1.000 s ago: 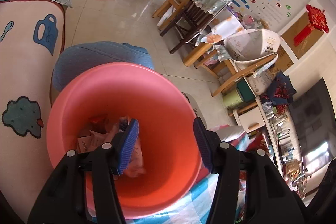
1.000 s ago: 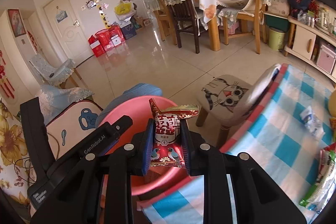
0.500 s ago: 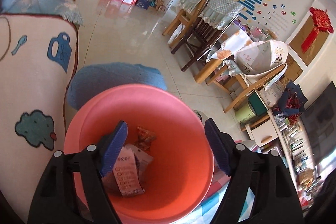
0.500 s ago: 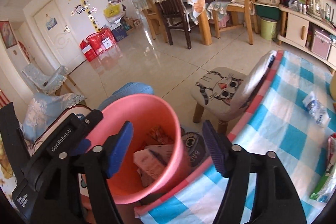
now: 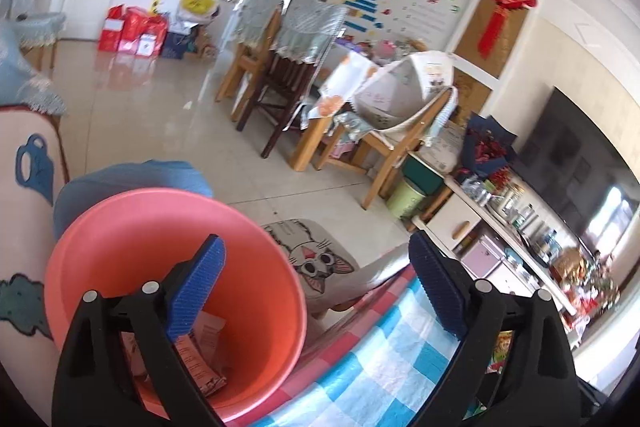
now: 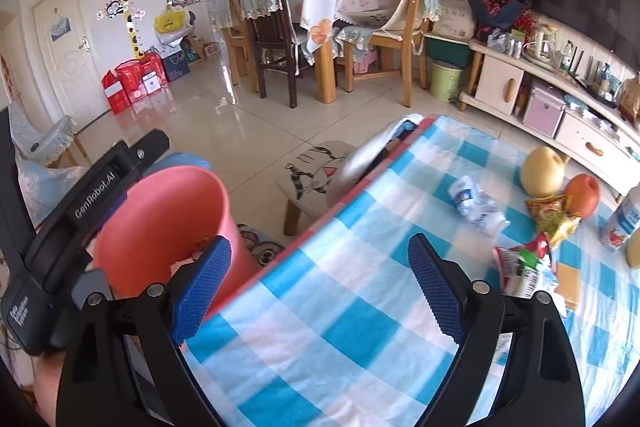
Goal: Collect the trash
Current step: 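Return both tools from the bucket to the table, then grasp the white Magicday packet with the left gripper while the right gripper grasps the yellow chip bag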
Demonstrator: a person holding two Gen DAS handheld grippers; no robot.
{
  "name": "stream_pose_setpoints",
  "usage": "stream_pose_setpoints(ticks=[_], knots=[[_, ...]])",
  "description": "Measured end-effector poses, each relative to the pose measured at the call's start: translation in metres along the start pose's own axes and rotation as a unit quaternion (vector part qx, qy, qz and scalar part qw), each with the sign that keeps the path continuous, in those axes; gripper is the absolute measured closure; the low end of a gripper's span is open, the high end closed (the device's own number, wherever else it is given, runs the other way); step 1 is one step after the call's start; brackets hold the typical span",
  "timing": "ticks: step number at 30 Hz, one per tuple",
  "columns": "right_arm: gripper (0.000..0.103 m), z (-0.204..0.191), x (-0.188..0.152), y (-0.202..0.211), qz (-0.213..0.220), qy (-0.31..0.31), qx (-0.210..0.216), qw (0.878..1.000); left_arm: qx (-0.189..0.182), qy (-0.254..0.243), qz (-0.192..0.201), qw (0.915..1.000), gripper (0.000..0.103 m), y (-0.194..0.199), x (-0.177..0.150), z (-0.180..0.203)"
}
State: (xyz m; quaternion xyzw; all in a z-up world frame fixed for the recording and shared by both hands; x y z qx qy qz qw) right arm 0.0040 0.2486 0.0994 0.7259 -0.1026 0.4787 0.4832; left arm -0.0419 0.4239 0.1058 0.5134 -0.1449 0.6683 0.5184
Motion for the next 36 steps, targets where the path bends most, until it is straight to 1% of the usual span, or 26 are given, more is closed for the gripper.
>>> stream_pose_setpoints(ticks=[2, 4, 7, 9, 16, 20, 24, 28, 33, 36], knots=[[0.014, 0.011, -0.005, 0.007, 0.003, 0.006, -0.012, 1.0, -0.015, -0.018, 0.001, 0.9997, 0.006, 0.001, -0.003, 0.012], [0.014, 0.02, -0.007, 0.017, 0.01, 0.009, -0.024, 1.0, -0.024, -0.039, -0.007, 0.9989, 0.006, 0.001, -0.008, 0.023], [0.013, 0.035, -0.01, 0.027, 0.019, 0.002, -0.032, 0.999, -0.015, -0.09, -0.03, 0.9954, 0.006, -0.004, -0.018, 0.041], [0.013, 0.045, -0.012, 0.032, 0.027, -0.002, -0.039, 0.999, -0.014, -0.11, -0.045, 0.9928, 0.006, -0.007, -0.024, 0.049], [0.008, 0.072, -0.02, 0.053, 0.059, 0.003, -0.059, 0.997, -0.033, -0.142, -0.072, 0.9866, 0.006, -0.009, -0.043, 0.069], [0.007, 0.086, -0.025, 0.063, 0.072, 0.02, -0.08, 0.994, -0.047, -0.169, -0.076, 0.9816, 0.006, -0.006, -0.052, 0.083], [0.005, 0.105, -0.028, 0.071, 0.08, 0.021, -0.096, 0.992, -0.06, -0.196, -0.077, 0.9756, 0.006, -0.004, -0.061, 0.1], [0.005, 0.128, -0.029, 0.079, 0.081, -0.002, -0.109, 0.991, -0.068, -0.228, -0.072, 0.9687, 0.006, -0.001, -0.068, 0.117], [0.005, 0.163, -0.032, 0.083, 0.07, -0.046, -0.108, 0.991, -0.085, -0.245, -0.074, 0.9628, 0.006, -0.002, -0.077, 0.132], [0.005, 0.187, -0.035, 0.084, 0.062, -0.085, -0.106, 0.989, -0.093, -0.249, -0.082, 0.9605, 0.006, -0.005, -0.082, 0.14]])
Point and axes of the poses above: each gripper's, at about its wrist camera, not at the fingertips, and y roughly against the way its jaws point, z to its right, x to its top, the point moved 5 cm from there along -y, roughly the way its jaws point, and after that the axes turned 4 degrees about z, right-handed, at the moved point
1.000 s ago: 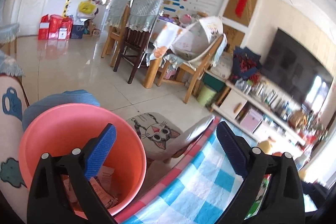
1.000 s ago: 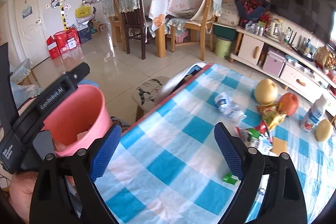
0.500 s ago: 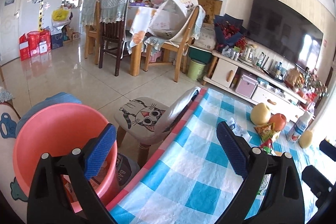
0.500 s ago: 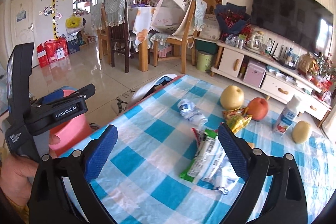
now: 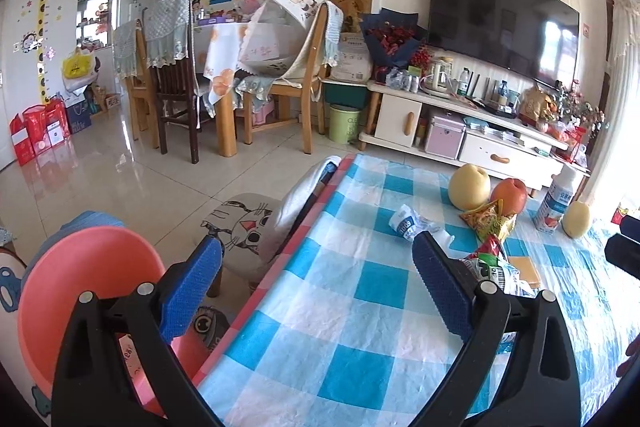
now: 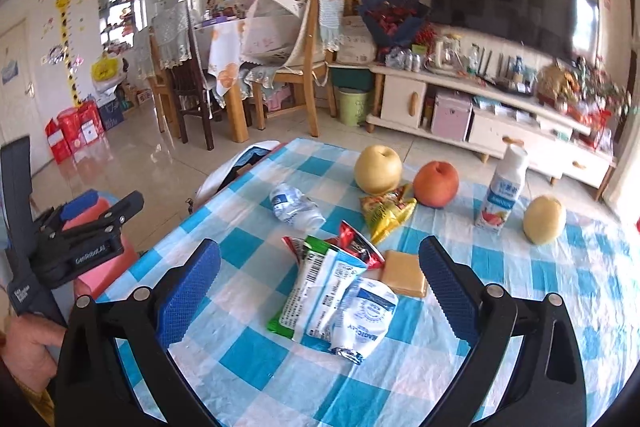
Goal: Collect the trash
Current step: 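Grasp the white Magicday packet with the left gripper while the right gripper grasps the yellow chip bag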
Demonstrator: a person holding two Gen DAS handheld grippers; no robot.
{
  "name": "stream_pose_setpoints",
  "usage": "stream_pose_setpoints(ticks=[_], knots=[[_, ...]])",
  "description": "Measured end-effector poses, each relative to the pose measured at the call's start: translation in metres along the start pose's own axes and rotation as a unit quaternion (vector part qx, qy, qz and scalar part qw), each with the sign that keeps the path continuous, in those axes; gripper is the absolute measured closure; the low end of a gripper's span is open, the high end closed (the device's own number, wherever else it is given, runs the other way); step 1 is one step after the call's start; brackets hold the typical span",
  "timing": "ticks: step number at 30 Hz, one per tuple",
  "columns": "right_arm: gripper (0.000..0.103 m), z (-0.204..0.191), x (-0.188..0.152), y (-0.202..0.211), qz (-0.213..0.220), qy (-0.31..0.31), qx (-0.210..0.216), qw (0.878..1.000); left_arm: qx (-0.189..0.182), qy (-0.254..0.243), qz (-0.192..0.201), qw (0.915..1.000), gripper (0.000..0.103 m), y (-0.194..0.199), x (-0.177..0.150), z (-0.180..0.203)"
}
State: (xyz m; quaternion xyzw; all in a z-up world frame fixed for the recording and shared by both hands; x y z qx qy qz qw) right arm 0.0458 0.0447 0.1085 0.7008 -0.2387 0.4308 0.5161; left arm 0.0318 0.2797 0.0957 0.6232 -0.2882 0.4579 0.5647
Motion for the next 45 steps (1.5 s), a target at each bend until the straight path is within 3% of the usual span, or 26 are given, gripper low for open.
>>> stream_pose_setpoints(ticks=[9, 12, 15, 25, 27, 28, 29, 38, 40, 43, 45], knots=[[0.005, 0.074, 0.003, -0.024, -0.028, -0.072, -0.046, 0.996, -0.052, 0.031, -0.046, 0.9971, 0.006, -0.034, -0.007, 0.032], [0.005, 0.101, -0.001, -0.041, -0.046, -0.087, -0.105, 0.99, -0.06, 0.042, -0.064, 0.9953, 0.006, -0.053, -0.009, 0.048], [0.005, 0.123, -0.013, -0.063, -0.063, -0.108, -0.118, 0.985, -0.061, 0.034, -0.071, 0.995, 0.006, -0.073, -0.007, 0.066], [0.007, 0.133, -0.016, -0.125, -0.09, -0.181, -0.024, 0.979, -0.078, 0.052, -0.124, 0.9878, 0.006, -0.146, -0.009, 0.103], [0.014, 0.13, -0.015, -0.14, -0.1, -0.181, -0.014, 0.978, -0.073, 0.054, -0.138, 0.9863, 0.006, -0.161, -0.011, 0.107], [0.025, 0.128, -0.016, -0.147, -0.108, -0.18, -0.007, 0.978, -0.072, 0.056, -0.148, 0.9848, 0.006, -0.168, -0.014, 0.108], [0.029, 0.128, -0.016, -0.153, -0.114, -0.181, -0.003, 0.977, -0.072, 0.058, -0.159, 0.983, 0.006, -0.176, -0.017, 0.11], [0.03, 0.133, -0.014, -0.191, -0.128, -0.227, 0.043, 0.965, -0.067, 0.041, -0.187, 0.9791, 0.007, -0.21, -0.02, 0.122], [0.031, 0.131, -0.014, -0.199, -0.128, -0.226, 0.048, 0.964, -0.061, 0.037, -0.199, 0.9774, 0.008, -0.218, -0.023, 0.123], [0.041, 0.127, -0.015, -0.212, -0.131, -0.217, 0.051, 0.966, -0.05, 0.032, -0.215, 0.9749, 0.02, -0.228, -0.029, 0.123], [0.043, 0.127, -0.015, -0.217, -0.129, -0.216, 0.059, 0.966, -0.048, 0.024, -0.209, 0.9765, 0.023, -0.229, -0.028, 0.125]])
Point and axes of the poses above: each gripper's, at about its wrist camera, not at the fingertips, and y roughly against the way its jaws point, z to its right, x to its top, the point moved 5 cm from there along -y, roughly the way its jaws point, and after that the axes turned 4 degrees about z, right-handed, at the moved point
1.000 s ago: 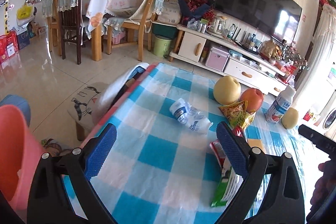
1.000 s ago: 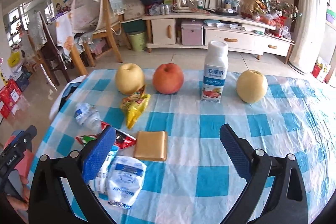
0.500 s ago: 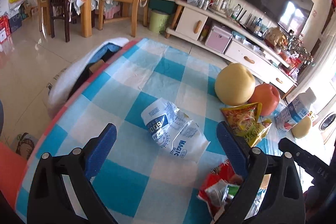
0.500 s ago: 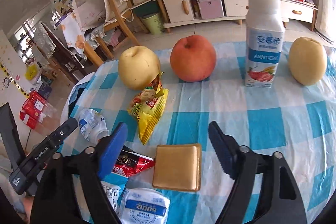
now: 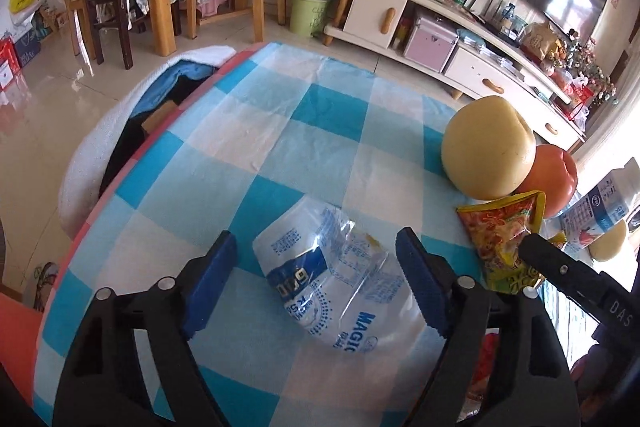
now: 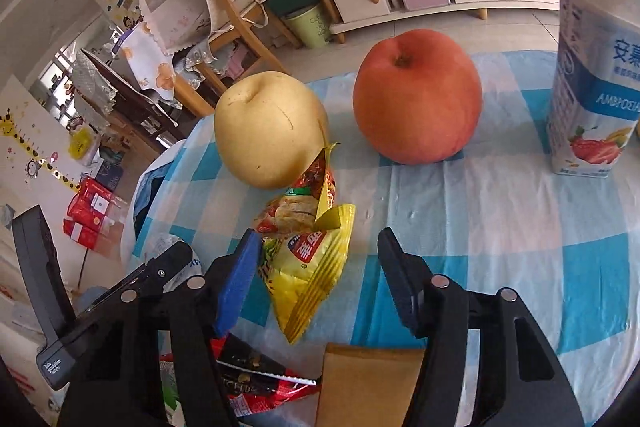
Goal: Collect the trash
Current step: 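Grasp the white Magicday packet with the left gripper while the right gripper grasps the yellow chip bag, then carry the white packet and yellow chip bag to the pink bucket and release both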
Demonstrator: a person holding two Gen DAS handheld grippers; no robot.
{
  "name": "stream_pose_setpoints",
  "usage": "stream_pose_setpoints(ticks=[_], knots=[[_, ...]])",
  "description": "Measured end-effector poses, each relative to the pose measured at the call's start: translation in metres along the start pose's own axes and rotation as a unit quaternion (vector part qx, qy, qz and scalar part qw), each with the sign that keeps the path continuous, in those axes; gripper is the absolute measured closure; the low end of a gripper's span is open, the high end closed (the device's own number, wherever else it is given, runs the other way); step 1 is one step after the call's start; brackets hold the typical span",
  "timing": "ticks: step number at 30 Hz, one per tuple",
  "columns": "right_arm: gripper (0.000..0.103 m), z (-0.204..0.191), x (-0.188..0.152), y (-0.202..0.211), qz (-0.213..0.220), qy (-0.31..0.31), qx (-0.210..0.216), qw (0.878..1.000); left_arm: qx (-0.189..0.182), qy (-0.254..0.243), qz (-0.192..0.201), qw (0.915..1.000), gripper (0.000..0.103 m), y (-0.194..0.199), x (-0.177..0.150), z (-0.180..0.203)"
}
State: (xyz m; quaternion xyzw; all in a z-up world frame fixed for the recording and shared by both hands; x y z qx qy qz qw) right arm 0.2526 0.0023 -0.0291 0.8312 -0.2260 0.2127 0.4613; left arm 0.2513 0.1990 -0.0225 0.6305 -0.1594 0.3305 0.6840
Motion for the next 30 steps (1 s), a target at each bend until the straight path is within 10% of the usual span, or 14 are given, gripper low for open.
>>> stream_pose_setpoints(ticks=[10, 30], knots=[[0.068, -0.009, -0.006, -0.005, -0.027, 0.027, 0.052, 0.998, 0.001, -0.043, 0.01, 0.999, 0.058, 0.005, -0.009, 0.015], [0.073, -0.039, -0.084, 0.058, -0.109, 0.138, 0.023, 0.984, -0.067, -0.098, -0.011, 0.9928, 0.059, 0.068, -0.087, 0.04]])
Point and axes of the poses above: each gripper's, at about its wrist camera, not at the fingertips, and y roughly against the way its jaws point, z to its right, x to its top, the point moved 5 cm from there along -y, roughly the way its jaws point, and after that the axes turned 4 degrees about z, right-handed, at the moved point
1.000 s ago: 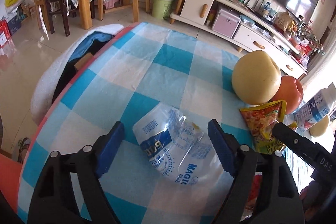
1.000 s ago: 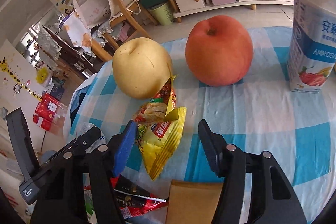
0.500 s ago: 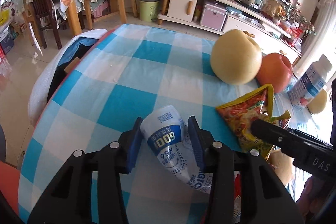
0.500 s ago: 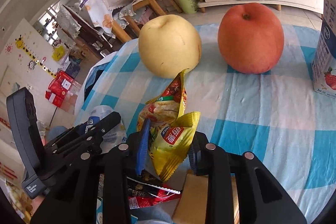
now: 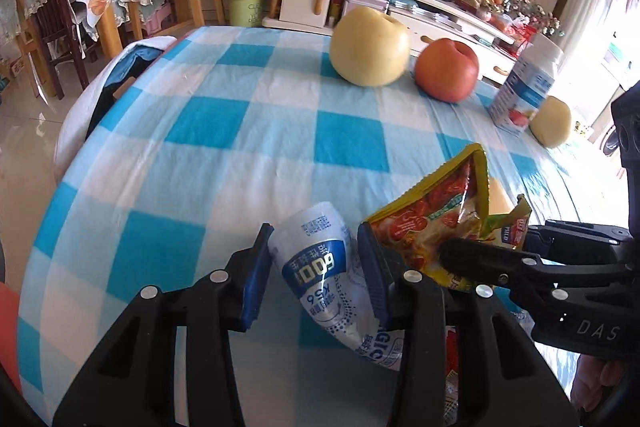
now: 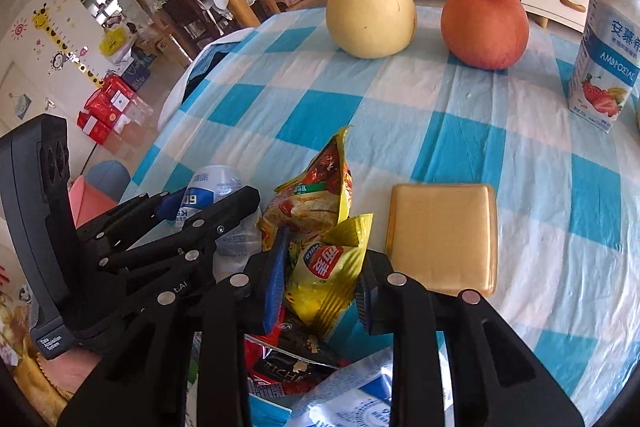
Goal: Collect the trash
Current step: 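Carry the white packet and yellow chip bag to the pink bucket and release both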
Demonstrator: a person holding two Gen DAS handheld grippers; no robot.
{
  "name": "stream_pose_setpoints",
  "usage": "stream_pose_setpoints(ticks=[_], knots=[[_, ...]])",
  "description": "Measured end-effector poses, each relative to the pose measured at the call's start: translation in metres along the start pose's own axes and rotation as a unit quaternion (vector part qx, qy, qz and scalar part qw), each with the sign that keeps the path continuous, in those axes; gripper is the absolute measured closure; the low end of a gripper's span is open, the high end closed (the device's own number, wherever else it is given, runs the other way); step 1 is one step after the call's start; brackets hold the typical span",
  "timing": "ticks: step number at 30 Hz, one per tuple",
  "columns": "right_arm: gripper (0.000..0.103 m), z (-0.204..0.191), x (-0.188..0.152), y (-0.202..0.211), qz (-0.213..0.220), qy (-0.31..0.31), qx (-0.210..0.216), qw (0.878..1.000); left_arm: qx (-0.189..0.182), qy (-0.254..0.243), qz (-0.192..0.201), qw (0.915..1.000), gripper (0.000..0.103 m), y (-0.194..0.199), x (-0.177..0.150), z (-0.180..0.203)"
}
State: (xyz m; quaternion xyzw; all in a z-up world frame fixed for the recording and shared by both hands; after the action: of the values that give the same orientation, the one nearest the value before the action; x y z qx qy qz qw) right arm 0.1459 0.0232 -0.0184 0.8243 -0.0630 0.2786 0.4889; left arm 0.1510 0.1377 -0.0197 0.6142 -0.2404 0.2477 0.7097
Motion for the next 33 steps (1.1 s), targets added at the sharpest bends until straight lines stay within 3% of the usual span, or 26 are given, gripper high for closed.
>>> stream_pose_setpoints(ticks=[7, 13, 23, 33], knots=[[0.075, -0.011, -0.022, 0.018, -0.001, 0.005, -0.041, 0.999, -0.03, 0.029, 0.008, 0.9991, 0.063, 0.024, -0.022, 0.002], [0.077, -0.014, -0.029, 0.042, 0.032, -0.003, -0.073, 0.997, -0.045, 0.057, 0.022, 0.9971, 0.063, 0.045, -0.03, -0.006], [0.078, -0.034, -0.029, 0.094, 0.115, -0.018, -0.084, 0.99, -0.066, 0.091, 0.055, 0.9921, 0.064, 0.09, -0.036, -0.022], [0.078, -0.044, -0.056, 0.115, 0.131, -0.047, -0.084, 0.987, -0.08, 0.108, 0.083, 0.9874, 0.064, 0.13, -0.047, -0.038]])
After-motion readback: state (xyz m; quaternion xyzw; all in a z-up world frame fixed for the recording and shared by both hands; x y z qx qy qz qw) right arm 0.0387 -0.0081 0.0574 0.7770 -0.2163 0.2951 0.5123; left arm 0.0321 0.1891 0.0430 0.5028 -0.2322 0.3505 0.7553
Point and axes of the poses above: each gripper's, at about its wrist camera, not at the fingertips, and y roughly against the way its jaws point, z to its right, x to its top, the point moved 5 cm from there along -y, roughly the way its jaws point, and after that the axes turned 4 degrees about z, right-handed, at the moved point
